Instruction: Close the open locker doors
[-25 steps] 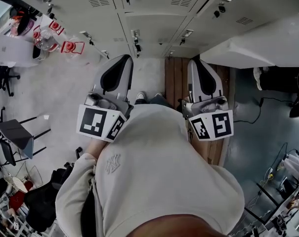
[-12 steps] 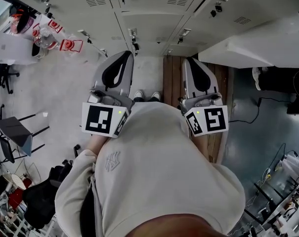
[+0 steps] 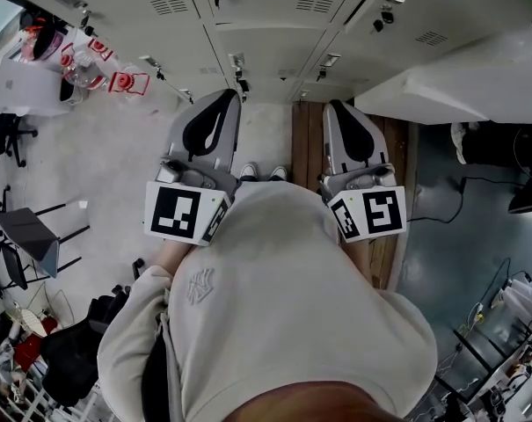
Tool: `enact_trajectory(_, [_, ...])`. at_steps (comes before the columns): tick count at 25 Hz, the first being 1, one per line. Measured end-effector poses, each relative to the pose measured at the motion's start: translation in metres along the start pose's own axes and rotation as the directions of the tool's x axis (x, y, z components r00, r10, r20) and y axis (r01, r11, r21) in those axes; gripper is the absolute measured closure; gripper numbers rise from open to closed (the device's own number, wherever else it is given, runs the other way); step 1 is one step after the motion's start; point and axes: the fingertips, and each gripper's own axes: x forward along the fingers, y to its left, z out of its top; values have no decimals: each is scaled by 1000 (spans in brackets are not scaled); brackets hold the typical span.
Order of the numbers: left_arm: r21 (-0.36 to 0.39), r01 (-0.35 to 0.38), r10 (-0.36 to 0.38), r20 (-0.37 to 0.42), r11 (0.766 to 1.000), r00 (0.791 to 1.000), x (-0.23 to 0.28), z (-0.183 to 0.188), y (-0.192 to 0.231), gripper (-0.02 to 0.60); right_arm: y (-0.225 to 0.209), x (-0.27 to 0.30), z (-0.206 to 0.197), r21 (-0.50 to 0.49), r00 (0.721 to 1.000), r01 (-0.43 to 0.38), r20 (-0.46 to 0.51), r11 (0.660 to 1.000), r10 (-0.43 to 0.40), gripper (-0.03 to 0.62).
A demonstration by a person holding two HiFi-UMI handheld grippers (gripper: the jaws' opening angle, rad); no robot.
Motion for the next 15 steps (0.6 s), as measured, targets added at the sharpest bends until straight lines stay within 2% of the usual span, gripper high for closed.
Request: enact_trajectory(15, [-2, 4, -4, 2, 1000, 1000, 4, 1, -8, 584, -6, -4, 0, -5, 1000, -6, -5, 1000, 6, 580])
